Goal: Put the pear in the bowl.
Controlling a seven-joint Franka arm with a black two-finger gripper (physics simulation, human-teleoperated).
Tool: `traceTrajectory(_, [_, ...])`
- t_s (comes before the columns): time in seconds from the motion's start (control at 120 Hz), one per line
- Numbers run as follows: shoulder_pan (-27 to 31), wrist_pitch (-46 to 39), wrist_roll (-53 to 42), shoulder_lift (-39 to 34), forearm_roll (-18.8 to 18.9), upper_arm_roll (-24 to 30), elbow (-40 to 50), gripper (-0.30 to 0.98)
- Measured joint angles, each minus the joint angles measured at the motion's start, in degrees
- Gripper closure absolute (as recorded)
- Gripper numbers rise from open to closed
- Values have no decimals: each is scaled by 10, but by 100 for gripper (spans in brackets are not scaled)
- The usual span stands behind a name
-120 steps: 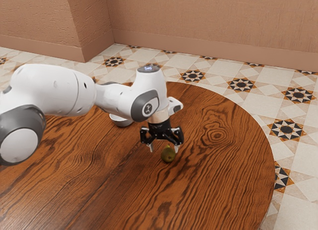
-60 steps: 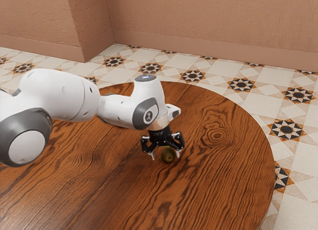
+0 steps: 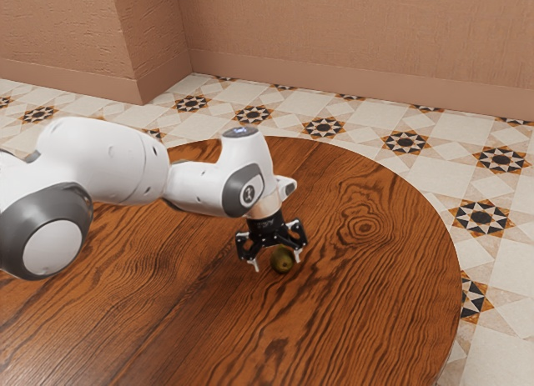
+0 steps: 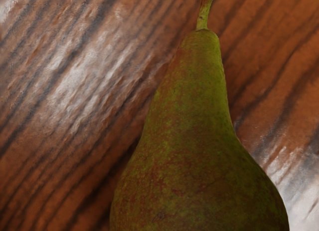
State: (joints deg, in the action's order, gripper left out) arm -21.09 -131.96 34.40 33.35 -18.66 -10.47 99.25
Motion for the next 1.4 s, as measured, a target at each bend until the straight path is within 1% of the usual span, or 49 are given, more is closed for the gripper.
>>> traceTrajectory(0.15, [0,-1,15,18,22,0,-20,1])
traceTrajectory(0.45, [0,1,39,38,29,0,-48,2])
traceTrajectory(0.517, [0,2,43,38,30,0,-49,7])
traceTrajectory(0.633, [0,3,49,38,30,0,-50,23])
traceTrajectory(0.708, [0,4,53,39,30,1,-53,30])
traceTrajectory(0.917, [-1,11,62,32,34,1,-62,41])
traceTrajectory(1.033, [-1,29,69,17,47,-3,-77,48])
traceTrajectory(1.167, [-1,60,76,-2,70,-33,-87,54])
traceTrajectory(1.275, [0,91,79,-12,86,-73,-109,57])
traceTrajectory(1.4, [2,128,74,-11,101,-127,-158,57])
